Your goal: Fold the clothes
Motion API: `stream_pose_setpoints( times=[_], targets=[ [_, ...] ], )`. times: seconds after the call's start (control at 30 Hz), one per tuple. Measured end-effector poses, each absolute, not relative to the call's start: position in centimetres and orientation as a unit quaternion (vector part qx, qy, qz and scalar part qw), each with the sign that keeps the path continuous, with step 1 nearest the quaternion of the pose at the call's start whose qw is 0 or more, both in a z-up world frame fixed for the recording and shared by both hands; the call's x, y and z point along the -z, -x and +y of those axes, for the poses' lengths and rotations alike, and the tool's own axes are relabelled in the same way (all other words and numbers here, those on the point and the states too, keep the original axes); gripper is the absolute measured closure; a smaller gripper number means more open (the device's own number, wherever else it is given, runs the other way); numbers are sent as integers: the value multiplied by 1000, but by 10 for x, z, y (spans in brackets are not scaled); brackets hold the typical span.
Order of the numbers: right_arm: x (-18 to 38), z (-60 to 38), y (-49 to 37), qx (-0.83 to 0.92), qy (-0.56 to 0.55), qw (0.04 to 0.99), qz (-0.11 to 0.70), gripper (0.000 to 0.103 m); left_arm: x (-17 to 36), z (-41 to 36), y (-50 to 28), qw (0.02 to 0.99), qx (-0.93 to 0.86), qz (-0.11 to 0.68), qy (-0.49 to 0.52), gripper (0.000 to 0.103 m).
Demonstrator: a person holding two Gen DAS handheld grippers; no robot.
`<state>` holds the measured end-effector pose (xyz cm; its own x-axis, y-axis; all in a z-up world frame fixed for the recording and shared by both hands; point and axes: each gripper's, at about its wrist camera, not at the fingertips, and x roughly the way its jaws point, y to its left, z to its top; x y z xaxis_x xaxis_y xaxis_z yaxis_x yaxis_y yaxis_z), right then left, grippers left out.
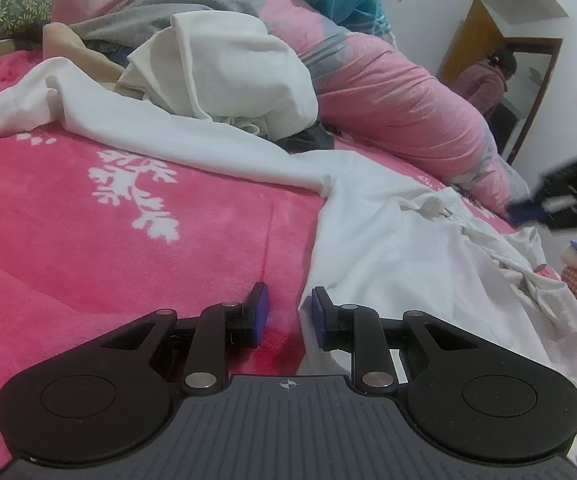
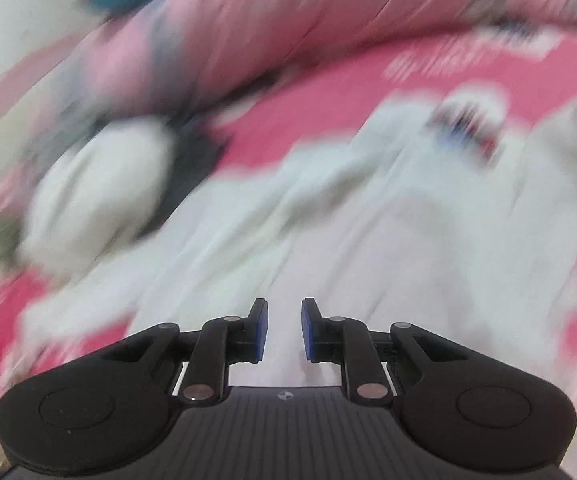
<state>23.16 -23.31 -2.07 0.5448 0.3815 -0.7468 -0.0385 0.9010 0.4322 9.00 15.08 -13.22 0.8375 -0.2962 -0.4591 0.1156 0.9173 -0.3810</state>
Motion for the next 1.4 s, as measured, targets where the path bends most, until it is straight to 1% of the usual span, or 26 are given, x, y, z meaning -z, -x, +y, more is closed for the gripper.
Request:
stream_pose_setpoints(
  times=[0.03,0.07,0.17,0.27,0.47,0.6,0.67,0.7,0.77,0.8,1.03,1.33,1.4],
  targets=[
    [29,-221,-215,-141,-189,849,473,78,132,151,-90,943,109,263,171,80],
    [39,-208,-201,-157,-188,841,483,76,132,150,-90,943,108,263,171,80],
    [66,-173,-173,-187,-171,829,498,76,132,150,-89,943,107,263,171,79],
    [85,-152,-167,-187,-161,830,500,76,132,150,-89,944,107,263,169,79],
    [98,-137,-173,-178,-144,843,486,76,133,151,-89,944,108,262,169,79],
    [95,-132,-165,-190,-130,846,480,75,133,151,-89,944,109,261,170,79],
    [94,-127,-160,-197,-121,848,476,79,133,151,-89,944,109,261,170,79],
    [94,-124,-156,-199,-113,850,474,83,133,151,-89,944,109,261,170,79],
    [90,-124,-148,-191,-111,859,462,102,133,151,-89,944,109,261,170,79],
    [88,-124,-144,-186,-110,863,456,103,133,151,-89,944,110,260,170,79],
    [68,-138,-104,-136,-131,894,406,103,133,151,-90,944,109,260,169,79],
    [77,-144,-89,-66,-101,908,402,103,133,150,-89,945,108,259,166,79],
    [79,-145,-86,-50,-94,910,401,102,133,150,-88,946,107,259,165,79]
  ],
)
